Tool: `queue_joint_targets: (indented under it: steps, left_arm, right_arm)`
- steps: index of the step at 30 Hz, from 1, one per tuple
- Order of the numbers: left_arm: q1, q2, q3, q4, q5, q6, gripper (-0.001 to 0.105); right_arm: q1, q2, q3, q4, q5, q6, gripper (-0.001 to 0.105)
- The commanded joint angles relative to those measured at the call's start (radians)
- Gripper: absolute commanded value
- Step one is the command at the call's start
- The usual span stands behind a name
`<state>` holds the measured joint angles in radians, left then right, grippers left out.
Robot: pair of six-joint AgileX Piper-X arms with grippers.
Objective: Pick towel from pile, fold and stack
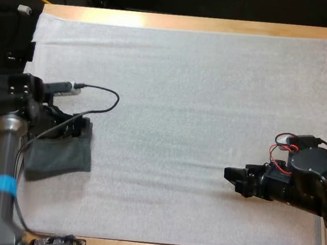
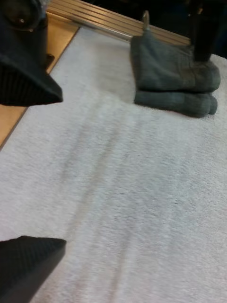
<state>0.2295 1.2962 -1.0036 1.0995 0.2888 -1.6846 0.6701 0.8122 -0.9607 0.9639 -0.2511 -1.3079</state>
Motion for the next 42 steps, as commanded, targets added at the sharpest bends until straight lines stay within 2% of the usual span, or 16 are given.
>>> queue_joint_targets:
  steps: [1,4,8,11,14,19,23,25,31,35,37,42]
  left_arm:
    - [-0.005,-0.048,-0.017,0.003,0.026,-0.031,0.067]
    - [-0.013,-0.127,-0.032,0.002,0.042,-0.05,0.067]
    - [-0.045,-0.204,-0.032,0.0,0.041,-0.062,0.067]
    - [-0.094,-0.254,-0.032,0.0,0.036,-0.062,0.067]
    - [-0.15,-0.298,-0.032,0.0,0.03,-0.066,0.067]
    - [-0.231,-0.345,-0.032,0.005,-0.033,-0.069,0.067]
    - [-0.252,-0.365,-0.032,0.038,-0.068,-0.059,0.067]
    - [-0.253,-0.377,-0.032,0.061,-0.087,-0.03,0.067]
    - [-0.253,-0.416,-0.032,0.125,-0.167,0.071,0.067]
    - [-0.253,-0.441,-0.032,0.137,-0.196,0.075,0.067]
    - [-0.253,-0.46,-0.032,0.137,-0.196,0.075,0.067]
    - [-0.253,-0.514,-0.032,0.15,-0.196,0.075,0.067]
  right_arm:
    - [-0.001,0.001,-0.007,-0.032,0.039,-0.015,0.058]
    - [-0.004,0.001,-0.007,-0.079,0.113,-0.015,0.058]
    - [-0.025,0.001,-0.007,-0.135,0.126,-0.024,0.058]
    - [-0.082,0.001,-0.007,-0.146,0.128,-0.046,0.058]
    - [-0.166,0.001,-0.007,-0.141,0.128,-0.083,0.058]
    - [-0.341,0.001,-0.007,-0.115,0.112,-0.158,0.058]
    - [-0.445,0.001,-0.007,-0.075,0.112,-0.224,0.058]
    - [-0.508,0.001,-0.007,-0.041,0.112,-0.264,0.058]
    - [-0.661,0.001,-0.007,0.038,0.126,-0.305,0.058]
    - [-0.692,-0.03,-0.007,0.044,0.175,-0.319,0.058]
    - [-0.692,-0.06,-0.007,0.054,0.215,-0.375,0.058]
    - [-0.692,-0.134,-0.007,0.092,0.265,-0.382,0.058]
